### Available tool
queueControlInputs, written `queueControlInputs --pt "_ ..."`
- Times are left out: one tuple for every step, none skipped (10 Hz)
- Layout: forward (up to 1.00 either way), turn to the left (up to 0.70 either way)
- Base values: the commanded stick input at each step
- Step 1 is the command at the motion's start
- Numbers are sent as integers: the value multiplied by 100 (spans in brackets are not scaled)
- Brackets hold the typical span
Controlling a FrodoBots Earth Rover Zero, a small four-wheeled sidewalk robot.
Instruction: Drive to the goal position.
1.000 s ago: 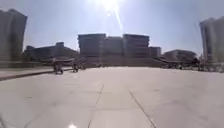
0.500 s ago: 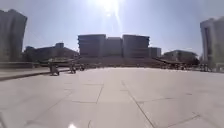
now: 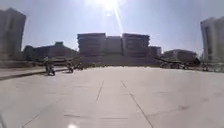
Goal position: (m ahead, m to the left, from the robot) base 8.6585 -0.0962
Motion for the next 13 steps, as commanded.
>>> queueControlInputs --pt "100 0" --pt "100 0" --pt "100 0" --pt "100 0" --pt "100 0" --pt "100 0" --pt "100 0" --pt "100 0" --pt "100 0" --pt "100 0" --pt "100 0" --pt "100 0" --pt "100 0"
